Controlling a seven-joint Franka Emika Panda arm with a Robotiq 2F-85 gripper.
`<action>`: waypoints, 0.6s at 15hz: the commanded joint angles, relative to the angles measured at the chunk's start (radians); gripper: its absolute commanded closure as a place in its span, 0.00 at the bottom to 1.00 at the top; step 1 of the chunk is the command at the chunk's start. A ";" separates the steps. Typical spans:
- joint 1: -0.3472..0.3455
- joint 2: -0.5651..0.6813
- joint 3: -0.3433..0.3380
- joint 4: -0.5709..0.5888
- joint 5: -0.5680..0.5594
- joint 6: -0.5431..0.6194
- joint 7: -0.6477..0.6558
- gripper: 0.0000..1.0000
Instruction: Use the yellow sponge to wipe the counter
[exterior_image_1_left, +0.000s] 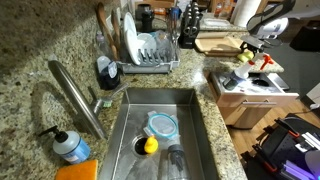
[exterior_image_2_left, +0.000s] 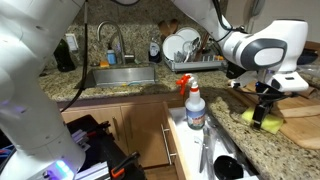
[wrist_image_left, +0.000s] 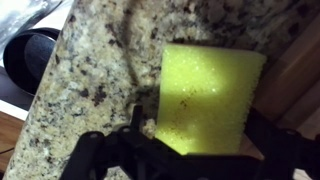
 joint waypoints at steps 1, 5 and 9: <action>-0.039 0.085 0.014 0.120 -0.012 -0.107 0.051 0.00; -0.051 0.108 0.020 0.182 -0.011 -0.150 0.072 0.41; -0.058 0.133 0.020 0.226 -0.012 -0.167 0.101 0.66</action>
